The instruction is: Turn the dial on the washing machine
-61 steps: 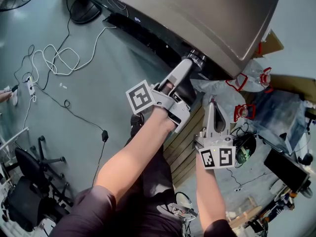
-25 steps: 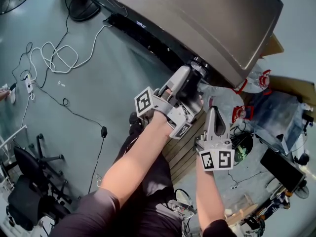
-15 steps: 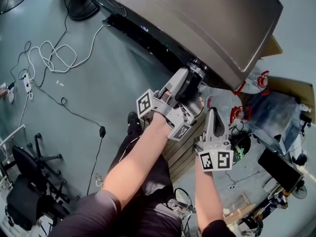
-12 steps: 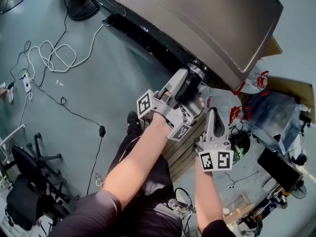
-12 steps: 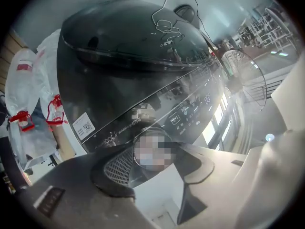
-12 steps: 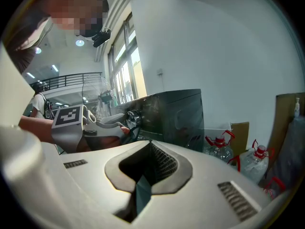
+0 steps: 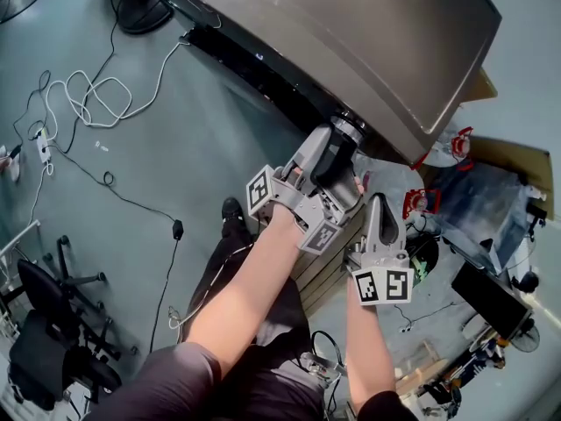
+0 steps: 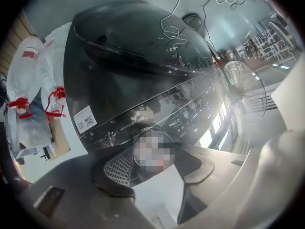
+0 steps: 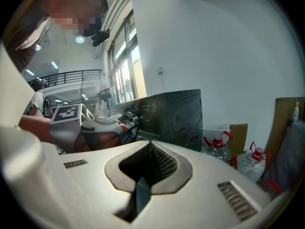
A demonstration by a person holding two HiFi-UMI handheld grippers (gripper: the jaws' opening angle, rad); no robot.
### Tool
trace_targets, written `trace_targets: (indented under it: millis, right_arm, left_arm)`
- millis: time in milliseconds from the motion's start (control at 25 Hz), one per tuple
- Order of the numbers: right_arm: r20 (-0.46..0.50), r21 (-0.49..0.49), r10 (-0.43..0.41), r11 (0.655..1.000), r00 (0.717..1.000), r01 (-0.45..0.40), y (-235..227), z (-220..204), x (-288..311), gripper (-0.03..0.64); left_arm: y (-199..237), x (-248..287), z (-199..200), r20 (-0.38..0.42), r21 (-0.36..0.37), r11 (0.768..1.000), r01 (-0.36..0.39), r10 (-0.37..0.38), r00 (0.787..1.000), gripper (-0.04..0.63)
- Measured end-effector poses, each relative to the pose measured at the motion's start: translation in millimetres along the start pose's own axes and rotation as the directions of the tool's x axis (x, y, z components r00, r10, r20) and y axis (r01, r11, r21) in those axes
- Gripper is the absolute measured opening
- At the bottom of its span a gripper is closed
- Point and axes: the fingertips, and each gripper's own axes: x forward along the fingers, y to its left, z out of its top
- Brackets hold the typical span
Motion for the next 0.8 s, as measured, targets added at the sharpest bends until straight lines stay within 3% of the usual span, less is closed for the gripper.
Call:
trace_targets:
  millis: [560, 720, 800]
  right_arm:
    - [-0.017, -0.019, 0.002, 1.000, 1.000, -0.002, 3.0, 3.2, 2.6, 0.022]
    - [-0.022, -0.021, 0.003, 1.000, 1.000, -0.004, 4.1, 0.0, 0.4, 0.022]
    - [-0.023, -0.019, 0.006, 1.000, 1.000, -0.007, 5.4, -2.5, -0.7, 0.022]
  left_arm:
    - [3.7, -0.5, 4.1, 0.051, -0.107, 0.993, 0.050, -0.045, 0.998, 0.270]
    - [4.3, -0.5, 4.2, 0.055, -0.110, 0.993, 0.048, -0.042, 0.998, 0.272]
    - [4.1, 0.9, 4.0, 0.052, -0.075, 0.996, 0.039, -0.035, 0.998, 0.272]
